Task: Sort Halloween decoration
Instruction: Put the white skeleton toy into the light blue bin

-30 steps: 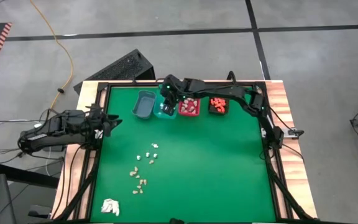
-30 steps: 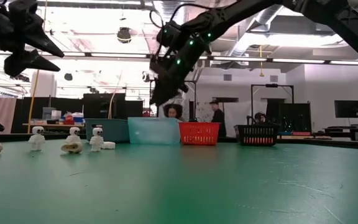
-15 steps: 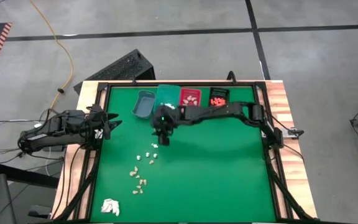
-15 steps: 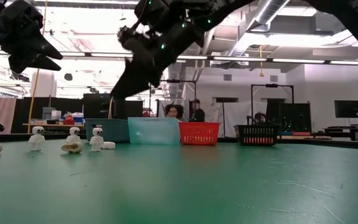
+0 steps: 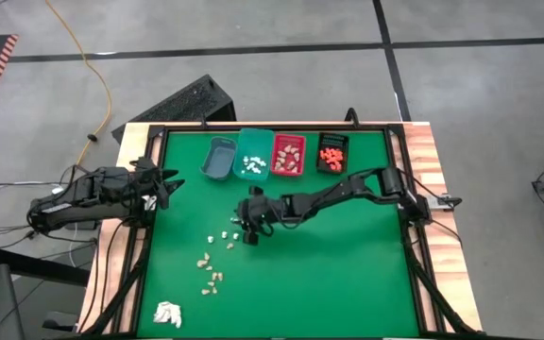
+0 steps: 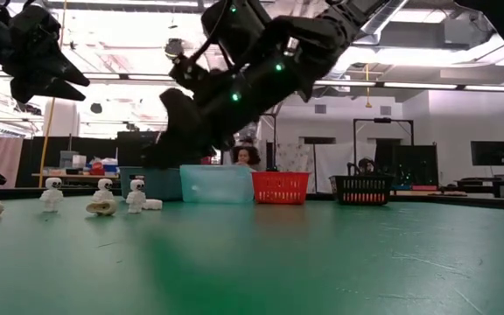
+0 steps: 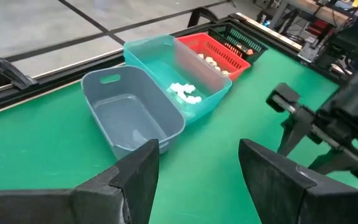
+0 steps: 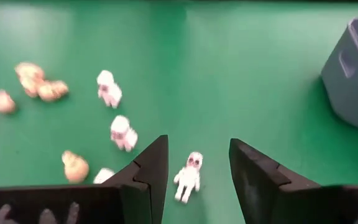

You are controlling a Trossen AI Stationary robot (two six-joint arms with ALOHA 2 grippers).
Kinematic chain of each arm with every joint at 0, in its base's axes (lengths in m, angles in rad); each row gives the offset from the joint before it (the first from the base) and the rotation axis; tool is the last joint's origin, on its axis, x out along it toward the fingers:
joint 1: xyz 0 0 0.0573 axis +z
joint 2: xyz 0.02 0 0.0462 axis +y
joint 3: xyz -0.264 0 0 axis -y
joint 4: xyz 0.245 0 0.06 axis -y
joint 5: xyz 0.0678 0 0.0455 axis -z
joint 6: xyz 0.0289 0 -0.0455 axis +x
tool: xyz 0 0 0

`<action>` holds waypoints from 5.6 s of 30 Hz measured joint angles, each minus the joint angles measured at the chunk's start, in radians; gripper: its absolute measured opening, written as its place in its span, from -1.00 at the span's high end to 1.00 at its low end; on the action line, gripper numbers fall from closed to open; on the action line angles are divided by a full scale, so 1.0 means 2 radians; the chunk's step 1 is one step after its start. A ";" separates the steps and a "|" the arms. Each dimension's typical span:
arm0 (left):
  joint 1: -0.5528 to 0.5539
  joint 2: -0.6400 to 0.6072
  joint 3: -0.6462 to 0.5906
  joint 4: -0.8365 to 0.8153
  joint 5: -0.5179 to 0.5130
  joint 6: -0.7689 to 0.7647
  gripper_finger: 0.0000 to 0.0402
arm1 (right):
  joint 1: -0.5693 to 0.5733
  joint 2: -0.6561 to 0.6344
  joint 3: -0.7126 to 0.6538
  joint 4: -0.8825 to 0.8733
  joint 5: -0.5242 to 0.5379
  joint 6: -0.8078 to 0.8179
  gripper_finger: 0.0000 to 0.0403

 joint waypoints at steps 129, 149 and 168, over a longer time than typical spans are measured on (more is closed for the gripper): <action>0.000 0.002 0.000 0.059 -0.013 -0.063 -0.05 | -0.157 -0.063 -0.020 0.016 -0.175 0.092 0.25; 0.000 0.002 0.000 0.054 -0.021 -0.093 -0.05 | -0.014 -0.009 -0.020 0.055 -0.244 -0.051 0.24; 0.000 0.002 0.000 0.052 -0.021 -0.094 -0.05 | -0.014 0.034 -0.020 0.088 -0.218 -0.043 0.22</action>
